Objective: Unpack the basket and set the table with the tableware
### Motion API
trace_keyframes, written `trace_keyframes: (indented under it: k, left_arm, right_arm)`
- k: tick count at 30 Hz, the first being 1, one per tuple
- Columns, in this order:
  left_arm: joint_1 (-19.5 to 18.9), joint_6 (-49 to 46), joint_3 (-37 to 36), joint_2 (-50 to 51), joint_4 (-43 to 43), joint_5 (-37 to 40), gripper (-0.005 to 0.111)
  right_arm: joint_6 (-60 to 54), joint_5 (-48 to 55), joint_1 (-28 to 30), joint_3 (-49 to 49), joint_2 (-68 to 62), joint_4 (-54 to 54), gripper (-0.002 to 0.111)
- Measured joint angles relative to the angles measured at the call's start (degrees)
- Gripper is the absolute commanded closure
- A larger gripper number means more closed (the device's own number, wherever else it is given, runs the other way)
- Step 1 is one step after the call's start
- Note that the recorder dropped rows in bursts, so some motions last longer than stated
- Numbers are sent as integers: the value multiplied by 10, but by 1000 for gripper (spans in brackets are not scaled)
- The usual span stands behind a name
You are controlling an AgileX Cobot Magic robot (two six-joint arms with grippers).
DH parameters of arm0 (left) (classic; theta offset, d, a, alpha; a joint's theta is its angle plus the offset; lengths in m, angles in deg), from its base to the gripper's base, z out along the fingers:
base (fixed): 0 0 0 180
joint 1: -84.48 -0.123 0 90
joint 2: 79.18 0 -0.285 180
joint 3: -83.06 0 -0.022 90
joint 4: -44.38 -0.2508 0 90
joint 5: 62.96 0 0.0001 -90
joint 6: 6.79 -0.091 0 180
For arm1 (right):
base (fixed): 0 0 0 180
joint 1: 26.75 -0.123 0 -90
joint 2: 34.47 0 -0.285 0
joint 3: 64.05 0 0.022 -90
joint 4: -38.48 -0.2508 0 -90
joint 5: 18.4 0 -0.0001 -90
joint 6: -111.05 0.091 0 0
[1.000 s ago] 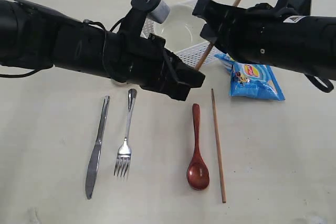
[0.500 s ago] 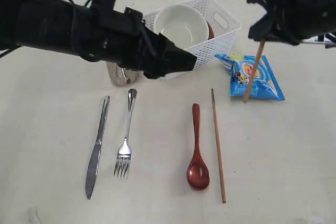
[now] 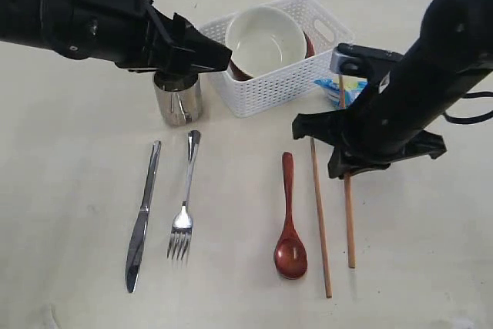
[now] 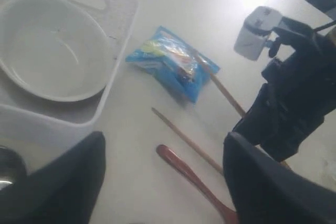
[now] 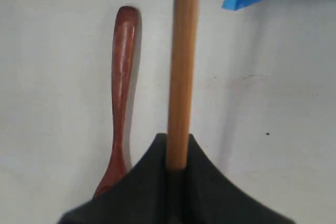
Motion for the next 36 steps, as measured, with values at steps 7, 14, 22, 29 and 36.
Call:
trace_keyframes:
  k: [7, 14, 22, 29, 36]
  left_arm:
    - [0, 3, 0, 0, -6, 3, 46]
    - [0, 3, 0, 0, -6, 3, 46]
    - [0, 3, 0, 0, -6, 3, 46]
    - [0, 3, 0, 0, -6, 3, 46]
    - [0, 3, 0, 0, -6, 3, 46]
  right_arm:
    - [39, -22, -11, 0, -68, 25, 109]
    - [49, -31, -11, 0, -90, 27, 109]
    - [50, -31, -14, -10, -91, 31, 109]
    - [50, -33, -15, -34, -93, 39, 108]
    - [50, -38, -17, -34, -93, 40, 69]
